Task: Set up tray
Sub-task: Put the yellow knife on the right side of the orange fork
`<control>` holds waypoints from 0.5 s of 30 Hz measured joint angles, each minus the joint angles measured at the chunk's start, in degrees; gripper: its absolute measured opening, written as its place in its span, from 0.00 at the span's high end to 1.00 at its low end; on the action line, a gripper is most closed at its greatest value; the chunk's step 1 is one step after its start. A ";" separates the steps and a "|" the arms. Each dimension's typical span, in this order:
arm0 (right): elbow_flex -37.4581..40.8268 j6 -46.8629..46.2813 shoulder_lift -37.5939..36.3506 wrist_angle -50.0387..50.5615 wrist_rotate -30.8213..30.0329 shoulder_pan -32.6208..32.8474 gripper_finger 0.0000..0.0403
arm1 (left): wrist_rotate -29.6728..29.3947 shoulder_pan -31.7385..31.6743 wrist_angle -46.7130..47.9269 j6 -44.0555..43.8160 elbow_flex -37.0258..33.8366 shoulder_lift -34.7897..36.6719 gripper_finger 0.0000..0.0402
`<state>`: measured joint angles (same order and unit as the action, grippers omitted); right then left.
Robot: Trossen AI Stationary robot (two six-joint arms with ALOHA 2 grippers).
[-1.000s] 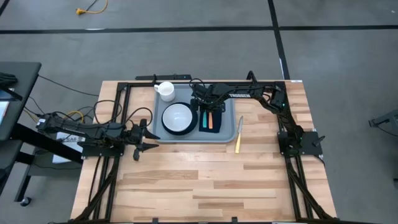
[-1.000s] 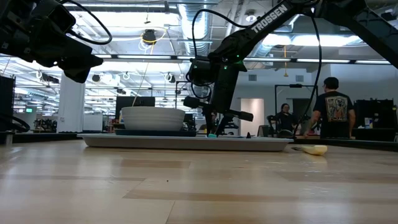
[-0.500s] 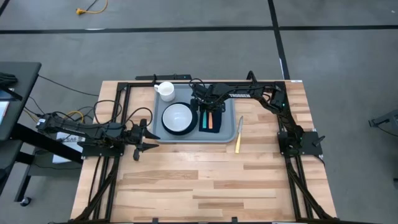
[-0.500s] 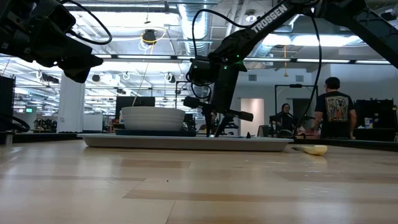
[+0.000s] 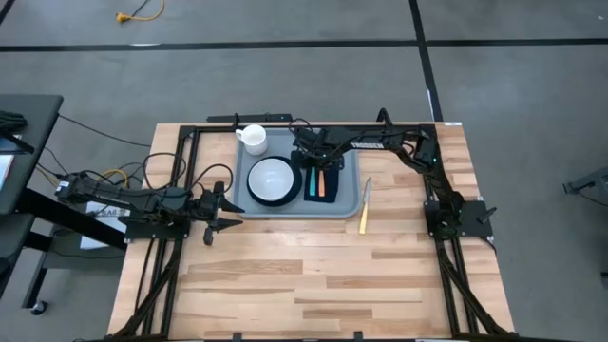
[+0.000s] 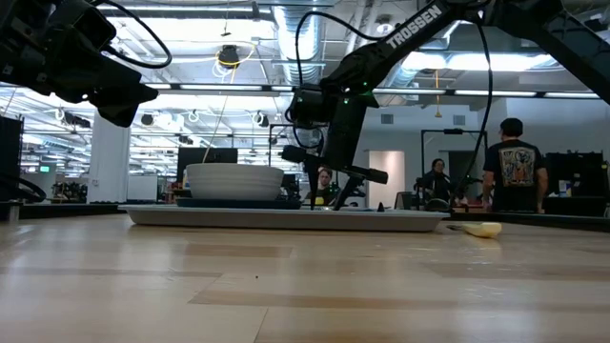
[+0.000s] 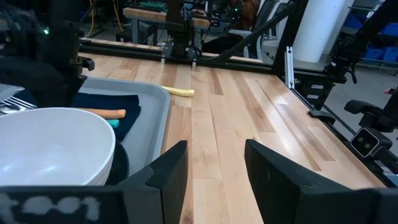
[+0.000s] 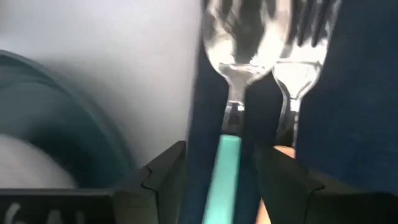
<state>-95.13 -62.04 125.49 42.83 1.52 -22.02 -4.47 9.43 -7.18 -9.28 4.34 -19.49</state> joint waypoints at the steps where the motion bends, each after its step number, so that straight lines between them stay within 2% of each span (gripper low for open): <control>1: -0.04 0.38 -0.19 -0.43 0.00 -0.15 0.56 | -0.01 0.00 0.00 0.00 0.00 -0.02 0.63; 8: -0.13 1.16 -0.98 -1.62 0.34 -0.46 0.55 | 0.00 0.00 0.00 0.02 0.00 -0.01 0.63; 15: -0.04 4.58 -2.66 0.33 7.18 -2.10 0.58 | 0.02 0.00 0.02 0.02 0.00 -0.02 0.63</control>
<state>-95.18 -57.46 122.83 43.16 8.70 -24.12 -4.45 9.43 -7.16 -9.26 4.34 -19.51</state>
